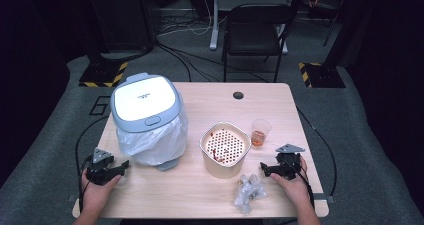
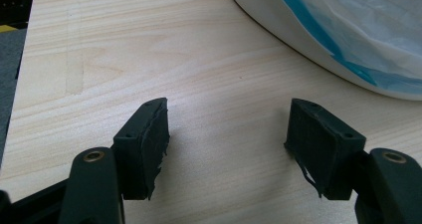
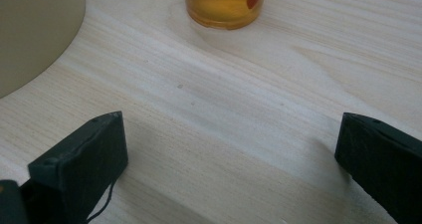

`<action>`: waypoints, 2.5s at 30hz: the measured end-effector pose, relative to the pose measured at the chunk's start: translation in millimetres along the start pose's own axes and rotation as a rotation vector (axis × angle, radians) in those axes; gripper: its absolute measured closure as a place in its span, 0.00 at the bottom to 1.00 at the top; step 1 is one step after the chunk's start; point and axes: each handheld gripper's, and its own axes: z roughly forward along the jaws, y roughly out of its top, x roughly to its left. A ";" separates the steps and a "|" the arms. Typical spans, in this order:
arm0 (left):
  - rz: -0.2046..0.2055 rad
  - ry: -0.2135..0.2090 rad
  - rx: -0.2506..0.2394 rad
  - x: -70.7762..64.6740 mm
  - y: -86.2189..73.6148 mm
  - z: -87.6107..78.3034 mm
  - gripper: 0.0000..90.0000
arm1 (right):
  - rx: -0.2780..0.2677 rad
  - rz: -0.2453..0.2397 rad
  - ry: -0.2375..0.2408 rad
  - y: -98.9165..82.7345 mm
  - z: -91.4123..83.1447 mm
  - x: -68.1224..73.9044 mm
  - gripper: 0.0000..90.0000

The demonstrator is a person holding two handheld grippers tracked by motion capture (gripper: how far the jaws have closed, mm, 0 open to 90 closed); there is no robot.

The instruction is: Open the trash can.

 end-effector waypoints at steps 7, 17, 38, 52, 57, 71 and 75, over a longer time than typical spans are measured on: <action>-0.003 -0.005 -0.004 -0.7 -0.3 0.0 0.38 | -0.003 0.001 -0.001 -0.1 0.1 0.0 0.00; 0.003 -0.020 0.009 -2.1 -0.5 -1.8 0.38 | -0.003 0.001 -0.002 -0.1 0.2 0.0 0.00; -0.085 -0.119 -0.029 -18.2 7.5 -28.4 0.65 | -0.004 0.009 -0.004 -0.1 0.1 0.8 0.00; 0.014 -0.206 -0.009 -43.7 18.6 -55.3 0.96 | -0.003 0.017 -0.009 -0.3 -0.2 1.2 0.00; 0.031 -0.263 -0.002 -58.8 22.0 -61.3 0.99 | -0.003 0.019 -0.011 -0.4 -0.3 1.4 0.00; 0.086 -0.346 -0.009 -98.6 32.6 -41.8 1.00 | -0.005 0.017 -0.012 -0.3 -0.2 1.2 0.00; 0.084 -0.352 0.002 -109.3 33.5 -33.5 1.00 | -0.005 0.016 -0.012 -0.3 -0.2 1.2 0.00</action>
